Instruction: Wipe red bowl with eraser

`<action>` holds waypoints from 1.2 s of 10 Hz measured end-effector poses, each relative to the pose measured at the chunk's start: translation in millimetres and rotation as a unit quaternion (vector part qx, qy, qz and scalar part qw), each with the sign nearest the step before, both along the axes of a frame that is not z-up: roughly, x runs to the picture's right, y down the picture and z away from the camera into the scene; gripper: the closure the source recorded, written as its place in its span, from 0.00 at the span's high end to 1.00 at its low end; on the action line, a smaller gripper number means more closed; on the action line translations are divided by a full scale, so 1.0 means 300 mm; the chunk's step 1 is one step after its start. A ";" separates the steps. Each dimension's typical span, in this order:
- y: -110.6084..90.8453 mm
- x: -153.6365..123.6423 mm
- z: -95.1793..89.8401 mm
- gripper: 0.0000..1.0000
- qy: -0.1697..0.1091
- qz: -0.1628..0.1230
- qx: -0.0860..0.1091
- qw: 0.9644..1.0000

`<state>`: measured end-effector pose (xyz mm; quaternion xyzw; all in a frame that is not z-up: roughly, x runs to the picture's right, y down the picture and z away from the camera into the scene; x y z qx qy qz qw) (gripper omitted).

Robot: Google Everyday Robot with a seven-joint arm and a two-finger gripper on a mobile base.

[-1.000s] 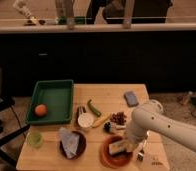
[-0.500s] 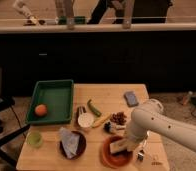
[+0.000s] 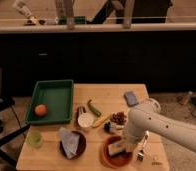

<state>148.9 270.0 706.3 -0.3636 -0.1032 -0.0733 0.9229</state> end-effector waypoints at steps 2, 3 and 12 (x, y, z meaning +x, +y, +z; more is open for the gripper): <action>0.016 0.004 -0.021 0.04 0.001 -0.001 -0.004 1.000; 0.022 0.015 -0.028 0.04 0.005 0.001 -0.005 1.000; -0.052 0.058 0.026 0.04 0.015 -0.003 -0.002 1.000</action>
